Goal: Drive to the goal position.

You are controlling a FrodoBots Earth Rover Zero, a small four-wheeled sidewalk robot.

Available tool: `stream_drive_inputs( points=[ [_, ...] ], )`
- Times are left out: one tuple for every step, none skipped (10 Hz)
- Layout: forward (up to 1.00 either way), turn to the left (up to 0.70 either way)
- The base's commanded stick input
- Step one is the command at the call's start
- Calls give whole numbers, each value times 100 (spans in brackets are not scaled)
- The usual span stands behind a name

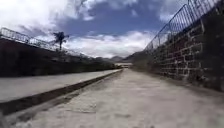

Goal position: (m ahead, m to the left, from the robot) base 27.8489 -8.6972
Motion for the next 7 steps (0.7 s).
stream_drive_inputs(
  points=[
    [100,0],
    [100,0],
    [100,-2],
    [100,-12],
    [100,-22],
    [100,-22],
    [100,-13]
  ],
)
